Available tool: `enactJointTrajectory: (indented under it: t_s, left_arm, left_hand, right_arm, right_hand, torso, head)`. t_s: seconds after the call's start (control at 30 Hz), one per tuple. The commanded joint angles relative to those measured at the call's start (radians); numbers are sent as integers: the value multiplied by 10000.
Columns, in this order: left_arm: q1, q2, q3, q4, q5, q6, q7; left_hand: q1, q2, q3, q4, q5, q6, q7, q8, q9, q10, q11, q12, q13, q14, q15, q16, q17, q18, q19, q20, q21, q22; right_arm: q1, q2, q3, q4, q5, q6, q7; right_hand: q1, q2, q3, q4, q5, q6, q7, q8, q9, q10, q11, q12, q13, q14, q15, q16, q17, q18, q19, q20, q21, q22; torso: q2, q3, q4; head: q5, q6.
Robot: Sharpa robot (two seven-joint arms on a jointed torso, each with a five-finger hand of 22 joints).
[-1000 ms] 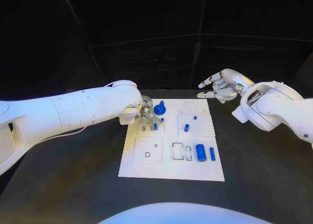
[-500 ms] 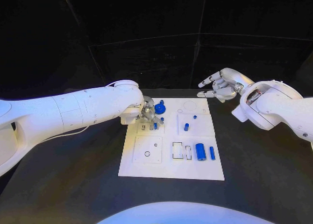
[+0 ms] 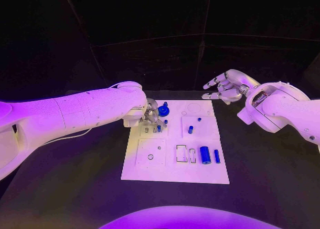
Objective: Assemble the parts on the task board
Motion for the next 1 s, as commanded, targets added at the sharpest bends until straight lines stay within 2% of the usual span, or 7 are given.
enactJointTrajectory:
  t_s: [0.03, 0.2, 0.53, 0.63, 0.77, 0.87, 1.0]
  left_arm:
    - [10, 17, 4, 3, 51, 129, -66]
    - [10, 25, 4, 10, 52, 182, -63]
    - [8, 26, 5, 29, 291, 33, -44]
    - [5, 6, 5, 63, 409, -55, -34]
    - [-6, -110, 6, 211, 673, -237, -18]
    - [-10, -283, 8, 411, 887, -487, -1]
    - [-10, -589, 12, 735, 1162, -907, 31]
  left_hand:
    - [218, 34, 17, -125, -11, -71, -25, 49, 49, -53, 2, 10, 26, 1039, -31, 31, 2633, -52, 245, 19, 15, -11]
    - [656, 84, 178, -370, 4, -93, -23, 48, 154, -64, 0, 7, 31, 1039, -33, 31, 2633, -50, 232, 19, 14, 0]
    - [1781, 525, 1089, -1049, 65, -143, -139, -47, 276, -60, -105, -9, 70, 1039, -117, 31, 2633, -42, 214, -44, 5, 12]
    - [1981, 580, 1427, -1180, 66, -172, -147, -111, 289, -74, -121, -45, 57, 1039, -136, 31, 2633, -37, 202, -71, -16, -8]
    - [2080, 537, 1735, -1264, 66, -160, -166, -134, 324, -41, -134, -31, 96, 1039, -143, 31, 2633, -42, 203, -81, -8, 16]
    - [2150, 518, 1989, -1327, 69, -157, -172, -141, 357, -16, -144, -25, 114, 1039, -156, 31, 2633, -42, 204, -92, -5, 31]
    - [2238, 396, 2714, -1486, 66, -135, -200, -49, 545, 49, -170, -18, 152, 1039, -181, 31, 2633, -40, 204, -120, -11, 47]
  right_arm:
    - [21, 10, 9, 0, -64, -37, -2]
    - [21, 23, 9, -17, -65, -36, -2]
    - [21, 49, 9, -57, -65, -84, 28]
    - [21, 65, 9, -81, -65, -109, 50]
    - [21, 112, 9, -133, -65, -141, 88]
    - [20, 128, 9, -165, -65, -153, 96]
    - [20, 121, 9, -207, -65, -161, 97]
  right_hand:
    - [53, 85, -45, 9, 51, -64, -37, 28, -3, 31, -9, -18, -9, -11, 0, -10, -6, 124, -66, 31, -43, -12]
    - [79, 102, -56, 10, 99, -65, -38, 37, -3, 34, -11, -22, -16, -10, -2, -8, -4, 123, -63, 29, -44, -11]
    - [185, 144, -95, 1, 317, -70, -42, 67, -1, 46, -17, -29, -37, -12, -7, -10, -7, 124, -58, 23, -53, -16]
    - [213, 153, -112, 1, 404, -72, -42, 76, -1, 46, -19, -35, -48, -11, -9, -9, -6, 124, -57, 21, -58, -21]
    - [217, 158, -116, 4, 423, -70, -43, 80, -1, 44, -19, -40, -54, -12, -9, -12, -9, 122, -52, 20, -54, -11]
    - [217, 158, -116, 4, 423, -70, -43, 80, -1, 44, -19, -40, -54, -12, -9, -12, -9, 122, -52, 20, -54, -11]
    - [216, 160, -118, 7, 428, -69, -43, 81, 0, 41, -20, -46, -60, -11, -9, -10, -6, 124, -56, 20, -58, -19]
  torso:
    - [3, -4, 4]
    - [2, -3, 1]
    - [9, -2, 0]
    - [7, -6, 0]
    - [9, -8, -4]
    - [6, -3, 24]
    - [-3, 6, 35]
  head:
    - [-10, -14]
    - [-3, -21]
    - [-13, -81]
    - [-17, -81]
    - [-31, -42]
    - [-42, -56]
    - [-42, -66]
